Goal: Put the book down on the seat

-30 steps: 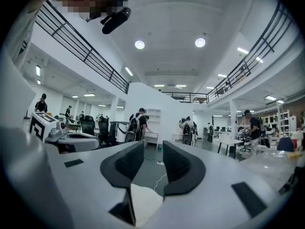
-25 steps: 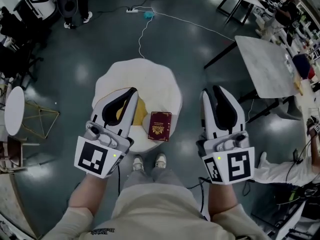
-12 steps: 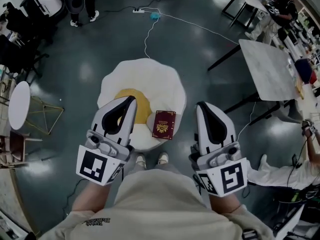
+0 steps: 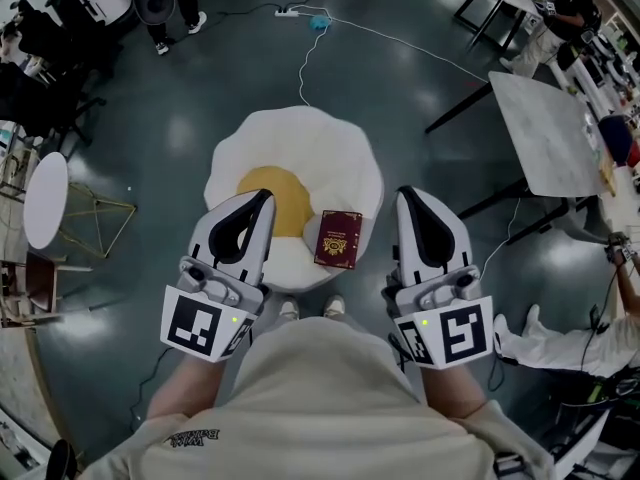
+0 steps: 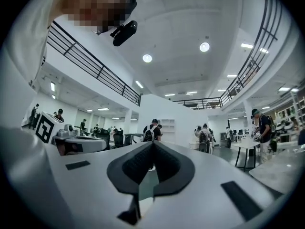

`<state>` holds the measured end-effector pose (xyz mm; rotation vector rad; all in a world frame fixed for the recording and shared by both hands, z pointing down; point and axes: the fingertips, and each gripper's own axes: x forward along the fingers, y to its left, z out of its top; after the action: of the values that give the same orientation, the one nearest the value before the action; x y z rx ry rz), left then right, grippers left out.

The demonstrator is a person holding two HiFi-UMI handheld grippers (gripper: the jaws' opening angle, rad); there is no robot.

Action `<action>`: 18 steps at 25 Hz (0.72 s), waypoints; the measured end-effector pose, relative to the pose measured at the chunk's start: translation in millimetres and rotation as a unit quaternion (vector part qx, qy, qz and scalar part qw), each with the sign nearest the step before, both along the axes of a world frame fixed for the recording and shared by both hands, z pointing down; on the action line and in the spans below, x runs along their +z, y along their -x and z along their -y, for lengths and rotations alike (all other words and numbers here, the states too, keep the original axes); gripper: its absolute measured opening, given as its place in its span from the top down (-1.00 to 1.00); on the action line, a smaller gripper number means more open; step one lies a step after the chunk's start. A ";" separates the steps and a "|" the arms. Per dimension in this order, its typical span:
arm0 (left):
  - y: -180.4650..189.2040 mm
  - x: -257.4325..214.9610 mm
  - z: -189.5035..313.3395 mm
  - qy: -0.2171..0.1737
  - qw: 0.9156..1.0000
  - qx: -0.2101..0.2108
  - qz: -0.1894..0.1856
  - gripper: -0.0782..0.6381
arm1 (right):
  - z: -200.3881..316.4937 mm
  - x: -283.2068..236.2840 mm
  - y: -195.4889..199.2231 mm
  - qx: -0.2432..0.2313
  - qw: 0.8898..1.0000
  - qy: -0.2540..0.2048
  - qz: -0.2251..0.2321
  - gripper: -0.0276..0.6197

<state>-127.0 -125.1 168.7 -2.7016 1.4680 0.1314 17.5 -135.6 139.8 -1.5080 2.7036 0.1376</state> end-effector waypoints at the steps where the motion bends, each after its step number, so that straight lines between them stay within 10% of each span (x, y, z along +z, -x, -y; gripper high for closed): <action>1: -0.5 -0.4 1.1 -0.001 1.000 0.001 -0.001 0.77 | 1.7 -1.1 -0.7 0.004 1.000 -0.004 0.000 0.91; 18: -9.7 -10.2 -2.4 -0.003 1.000 0.015 -0.001 0.77 | -7.0 -4.6 -1.5 0.004 1.000 -0.008 0.000 0.91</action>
<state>-117.3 -122.7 158.5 -2.7204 1.4251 0.1411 19.1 -128.6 135.2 -1.5156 2.6903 0.1594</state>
